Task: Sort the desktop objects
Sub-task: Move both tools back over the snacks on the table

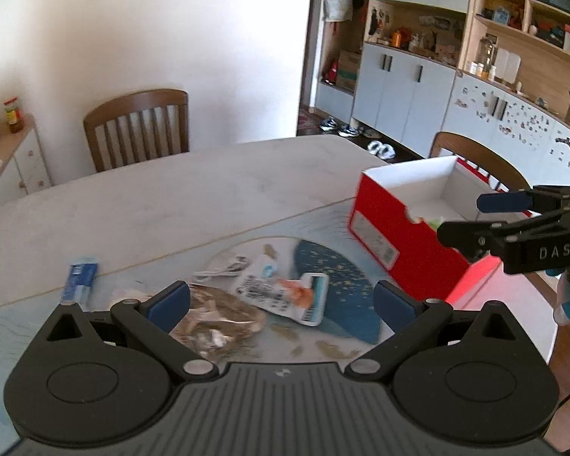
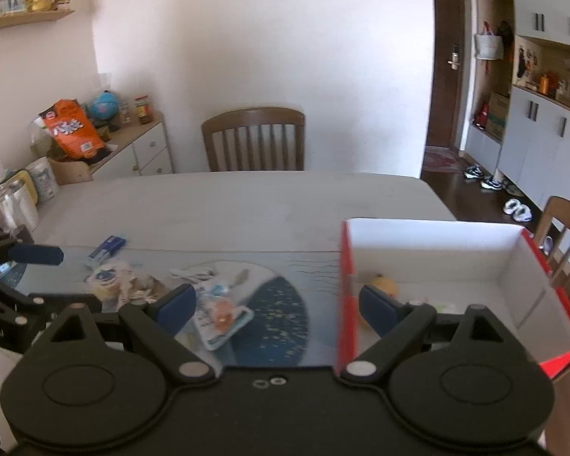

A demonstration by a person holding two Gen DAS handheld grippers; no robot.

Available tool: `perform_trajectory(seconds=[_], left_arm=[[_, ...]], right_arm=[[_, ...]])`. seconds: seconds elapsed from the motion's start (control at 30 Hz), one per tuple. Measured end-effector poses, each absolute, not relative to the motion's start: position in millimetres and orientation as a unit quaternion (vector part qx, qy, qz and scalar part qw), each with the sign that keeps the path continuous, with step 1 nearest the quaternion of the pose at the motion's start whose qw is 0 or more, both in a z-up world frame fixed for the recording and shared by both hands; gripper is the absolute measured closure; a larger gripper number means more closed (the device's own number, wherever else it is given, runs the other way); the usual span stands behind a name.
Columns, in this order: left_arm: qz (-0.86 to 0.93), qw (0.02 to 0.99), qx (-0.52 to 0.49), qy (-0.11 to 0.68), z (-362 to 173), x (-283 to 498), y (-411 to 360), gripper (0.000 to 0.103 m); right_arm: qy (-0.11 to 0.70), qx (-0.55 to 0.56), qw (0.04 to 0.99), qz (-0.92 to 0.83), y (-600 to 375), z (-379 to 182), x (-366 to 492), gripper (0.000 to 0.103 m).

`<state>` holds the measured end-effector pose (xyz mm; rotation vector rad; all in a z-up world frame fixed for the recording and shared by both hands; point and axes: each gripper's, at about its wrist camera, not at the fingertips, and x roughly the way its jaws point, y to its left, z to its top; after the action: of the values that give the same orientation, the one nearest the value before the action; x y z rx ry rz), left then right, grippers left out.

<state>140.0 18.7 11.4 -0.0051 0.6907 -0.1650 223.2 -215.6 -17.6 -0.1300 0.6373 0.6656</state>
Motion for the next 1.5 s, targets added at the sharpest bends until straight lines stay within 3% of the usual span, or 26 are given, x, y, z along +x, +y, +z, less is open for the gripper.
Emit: perform_trajectory(seconds=[0.67, 1.5], left_arm=[[-0.032, 0.937, -0.013, 0.347, -37, 149, 105, 0.000], [-0.038, 0.928, -0.001, 0.372, -100, 192, 134, 0.000]], right_arm=[[0.304, -0.137, 0.862, 0.381, -130, -66, 230, 0.010], [0.336, -0.201, 0.839, 0.377, -91, -140, 267, 0.010]])
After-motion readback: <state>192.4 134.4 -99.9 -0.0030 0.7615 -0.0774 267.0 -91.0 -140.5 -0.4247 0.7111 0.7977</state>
